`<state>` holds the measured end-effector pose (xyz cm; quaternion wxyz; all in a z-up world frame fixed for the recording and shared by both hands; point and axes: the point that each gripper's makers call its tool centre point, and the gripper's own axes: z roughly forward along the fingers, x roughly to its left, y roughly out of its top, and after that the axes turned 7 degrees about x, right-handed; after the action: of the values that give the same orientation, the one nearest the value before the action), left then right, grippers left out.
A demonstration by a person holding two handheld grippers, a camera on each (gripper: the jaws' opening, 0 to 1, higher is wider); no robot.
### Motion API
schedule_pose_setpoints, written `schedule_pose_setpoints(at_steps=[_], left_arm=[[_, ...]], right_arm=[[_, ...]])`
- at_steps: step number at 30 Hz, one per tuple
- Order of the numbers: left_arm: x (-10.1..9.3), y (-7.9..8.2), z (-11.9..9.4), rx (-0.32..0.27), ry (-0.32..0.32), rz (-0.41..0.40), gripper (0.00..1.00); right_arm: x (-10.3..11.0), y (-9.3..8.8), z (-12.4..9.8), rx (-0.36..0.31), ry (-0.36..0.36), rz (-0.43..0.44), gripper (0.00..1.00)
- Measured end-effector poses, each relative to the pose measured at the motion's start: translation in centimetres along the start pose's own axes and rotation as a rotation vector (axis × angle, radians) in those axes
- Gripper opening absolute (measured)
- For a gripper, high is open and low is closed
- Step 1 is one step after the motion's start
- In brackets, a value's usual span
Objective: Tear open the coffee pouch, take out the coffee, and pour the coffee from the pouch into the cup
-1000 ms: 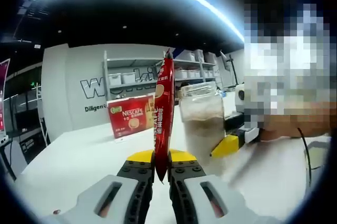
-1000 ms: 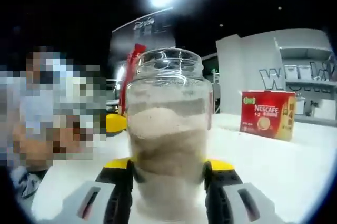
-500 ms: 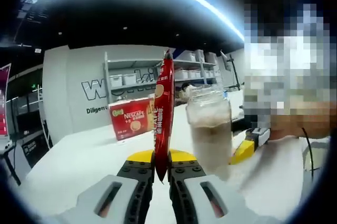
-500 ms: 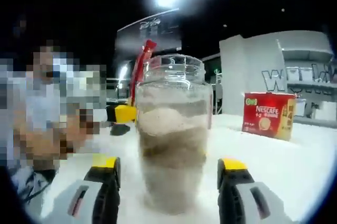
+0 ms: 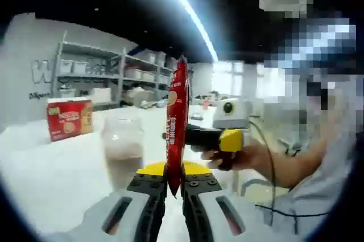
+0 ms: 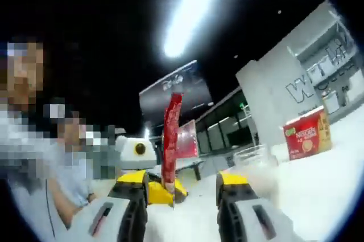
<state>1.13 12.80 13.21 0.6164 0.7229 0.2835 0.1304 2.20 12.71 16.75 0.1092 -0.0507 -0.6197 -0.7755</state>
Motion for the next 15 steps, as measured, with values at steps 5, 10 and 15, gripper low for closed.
schedule_pose_setpoints(at_steps=[5,10,15], left_arm=[[-1.9,-0.2,-0.2,-0.030,-0.204,-0.087,0.11],[-3.0,-0.4,-0.2,-0.028,-0.270,-0.101,0.11],[-3.3,-1.0,0.0,-0.017,-0.288,-0.119,0.11]], right_arm=[[2.4,0.4,0.7,-0.014,0.095,0.026,0.35],[3.9,0.0,1.6,0.014,0.122,0.017,0.26],[4.4,0.5,1.9,-0.005,0.134,0.024,0.14]])
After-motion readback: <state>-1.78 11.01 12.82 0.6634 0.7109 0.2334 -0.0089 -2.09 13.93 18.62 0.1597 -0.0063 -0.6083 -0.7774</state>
